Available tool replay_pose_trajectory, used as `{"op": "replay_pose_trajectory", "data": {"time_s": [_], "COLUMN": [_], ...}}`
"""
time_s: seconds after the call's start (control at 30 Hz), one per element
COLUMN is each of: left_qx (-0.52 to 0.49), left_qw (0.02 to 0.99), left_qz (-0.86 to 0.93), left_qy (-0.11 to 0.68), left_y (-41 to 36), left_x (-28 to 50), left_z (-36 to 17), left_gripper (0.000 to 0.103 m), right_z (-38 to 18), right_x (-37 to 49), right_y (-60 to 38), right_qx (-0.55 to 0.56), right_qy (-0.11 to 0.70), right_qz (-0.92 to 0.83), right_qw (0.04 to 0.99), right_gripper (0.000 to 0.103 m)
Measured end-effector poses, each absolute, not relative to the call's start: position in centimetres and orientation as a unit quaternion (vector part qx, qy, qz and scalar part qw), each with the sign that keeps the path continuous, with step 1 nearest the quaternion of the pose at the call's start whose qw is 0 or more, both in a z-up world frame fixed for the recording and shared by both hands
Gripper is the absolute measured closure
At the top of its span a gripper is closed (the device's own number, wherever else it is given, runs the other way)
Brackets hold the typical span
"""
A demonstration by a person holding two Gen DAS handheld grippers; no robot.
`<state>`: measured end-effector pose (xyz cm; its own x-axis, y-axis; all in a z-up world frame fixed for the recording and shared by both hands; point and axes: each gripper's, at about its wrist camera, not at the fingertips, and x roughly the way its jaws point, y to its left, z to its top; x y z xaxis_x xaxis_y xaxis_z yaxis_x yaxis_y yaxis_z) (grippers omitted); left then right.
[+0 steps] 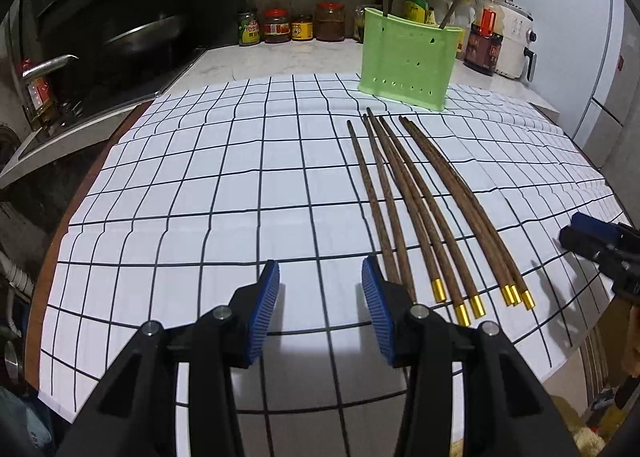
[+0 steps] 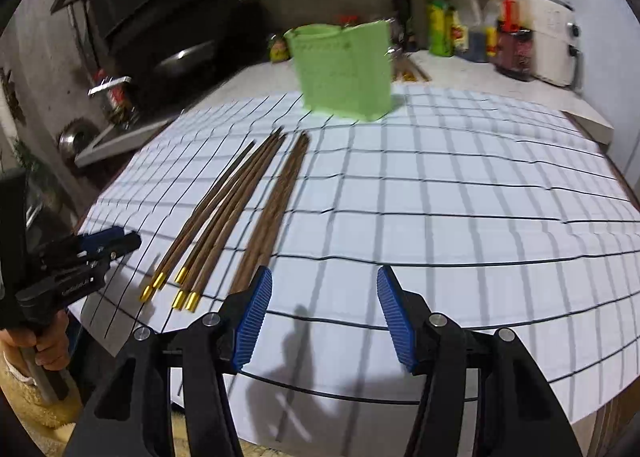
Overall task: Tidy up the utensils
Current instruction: 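Close the right gripper on a lone chopstick while the left gripper grasps another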
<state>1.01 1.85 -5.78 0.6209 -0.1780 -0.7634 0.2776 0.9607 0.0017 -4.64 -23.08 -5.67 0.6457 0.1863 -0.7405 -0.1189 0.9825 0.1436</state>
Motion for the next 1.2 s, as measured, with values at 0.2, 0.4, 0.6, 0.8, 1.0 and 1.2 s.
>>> {"op": "replay_pose_trajectory", "data": {"time_s": [0.2, 0.4, 0.6, 0.8, 1.0, 1.2], "left_qx": [0.067, 0.058, 0.029, 0.016, 0.038, 0.078], "left_qw": [0.892, 0.888, 0.884, 0.876, 0.872, 0.873], "left_qz": [-0.140, -0.144, -0.147, -0.167, -0.176, -0.149], "left_qy": [0.425, 0.433, 0.442, 0.452, 0.456, 0.458], "left_y": [1.5, 1.7, 2.4, 1.3, -0.7, -1.8], "left_x": [0.9, 1.2, 2.2, 3.0, 3.5, 3.9], "left_z": [-6.1, -6.7, -6.7, -6.8, -7.2, -7.6], "left_gripper": [0.061, 0.061, 0.061, 0.061, 0.061, 0.061], "right_z": [-6.5, -7.6, -8.1, -8.3, -8.3, -8.3], "right_x": [-3.7, -3.1, -2.9, -2.8, -3.0, -3.3], "right_y": [-20.4, -19.2, -18.6, -19.5, -22.1, -23.0], "right_qx": [0.007, -0.011, -0.030, -0.043, -0.023, -0.025], "right_qy": [0.425, 0.439, 0.440, 0.436, 0.437, 0.436], "right_qz": [0.091, 0.093, 0.104, 0.090, 0.063, 0.056], "right_qw": [0.900, 0.894, 0.892, 0.895, 0.897, 0.898], "right_gripper": [0.059, 0.077, 0.085, 0.095, 0.096, 0.095]}}
